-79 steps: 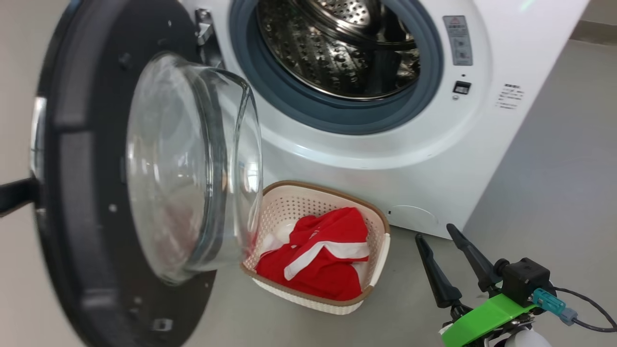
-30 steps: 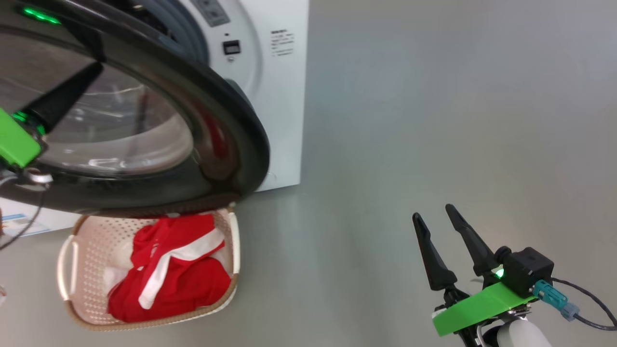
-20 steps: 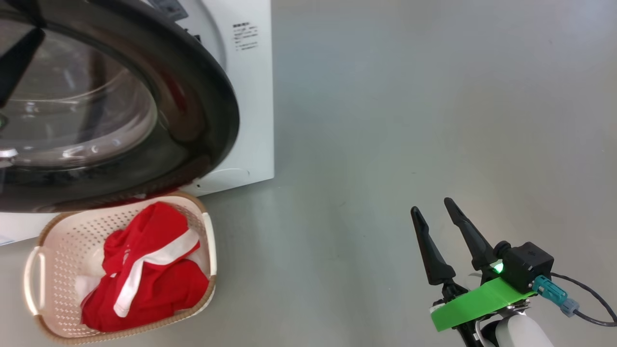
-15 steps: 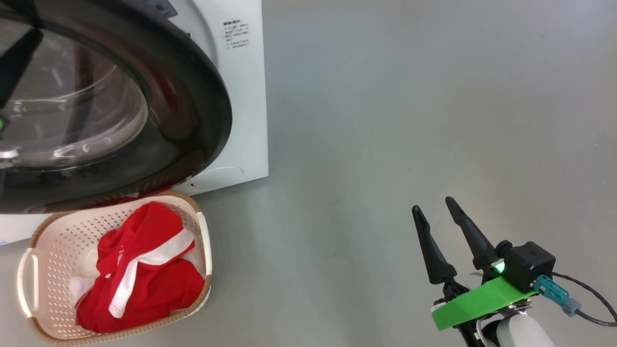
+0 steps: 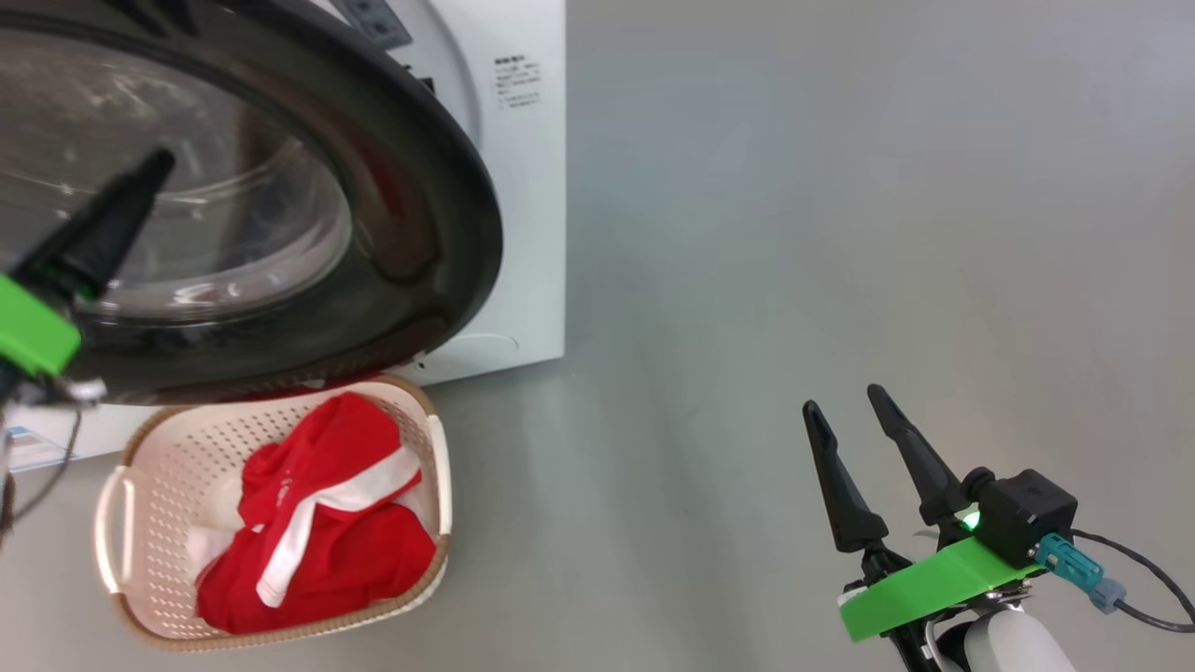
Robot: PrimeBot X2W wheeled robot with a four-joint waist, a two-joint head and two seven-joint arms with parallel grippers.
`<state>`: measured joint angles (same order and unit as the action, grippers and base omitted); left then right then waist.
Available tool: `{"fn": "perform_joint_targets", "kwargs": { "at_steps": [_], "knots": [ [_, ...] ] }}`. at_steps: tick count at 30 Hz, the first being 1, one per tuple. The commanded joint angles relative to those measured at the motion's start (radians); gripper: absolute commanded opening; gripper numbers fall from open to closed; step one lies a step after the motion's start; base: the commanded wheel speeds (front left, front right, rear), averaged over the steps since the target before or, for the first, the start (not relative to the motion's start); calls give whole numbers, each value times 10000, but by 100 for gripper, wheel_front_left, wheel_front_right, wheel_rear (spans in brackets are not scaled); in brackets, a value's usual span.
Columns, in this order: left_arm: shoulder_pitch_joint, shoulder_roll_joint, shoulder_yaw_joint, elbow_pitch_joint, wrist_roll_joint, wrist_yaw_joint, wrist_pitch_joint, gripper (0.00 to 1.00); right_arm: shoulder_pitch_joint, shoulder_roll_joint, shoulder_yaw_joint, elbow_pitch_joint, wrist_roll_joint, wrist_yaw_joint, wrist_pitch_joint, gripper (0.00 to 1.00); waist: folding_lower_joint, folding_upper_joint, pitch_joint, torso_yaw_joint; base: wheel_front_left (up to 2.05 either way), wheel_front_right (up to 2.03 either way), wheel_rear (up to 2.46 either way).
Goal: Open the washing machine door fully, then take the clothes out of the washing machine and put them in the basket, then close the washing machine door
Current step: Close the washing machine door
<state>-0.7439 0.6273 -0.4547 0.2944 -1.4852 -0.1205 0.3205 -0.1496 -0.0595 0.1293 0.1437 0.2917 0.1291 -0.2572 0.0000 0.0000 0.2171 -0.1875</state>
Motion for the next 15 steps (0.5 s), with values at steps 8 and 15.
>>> {"fn": "perform_joint_targets", "kwargs": {
  "at_steps": [8,15],
  "knots": [
    [1590,834,277,-772,-26,-102,-1612,100,112,-227,362,-42,12,16,-46,100,0,0,-676,611,0,0,0],
    [3005,857,-67,-821,266,-102,-3269,100,278,-365,354,5,96,16,-46,100,0,0,-982,921,0,0,0]
  ]
}}
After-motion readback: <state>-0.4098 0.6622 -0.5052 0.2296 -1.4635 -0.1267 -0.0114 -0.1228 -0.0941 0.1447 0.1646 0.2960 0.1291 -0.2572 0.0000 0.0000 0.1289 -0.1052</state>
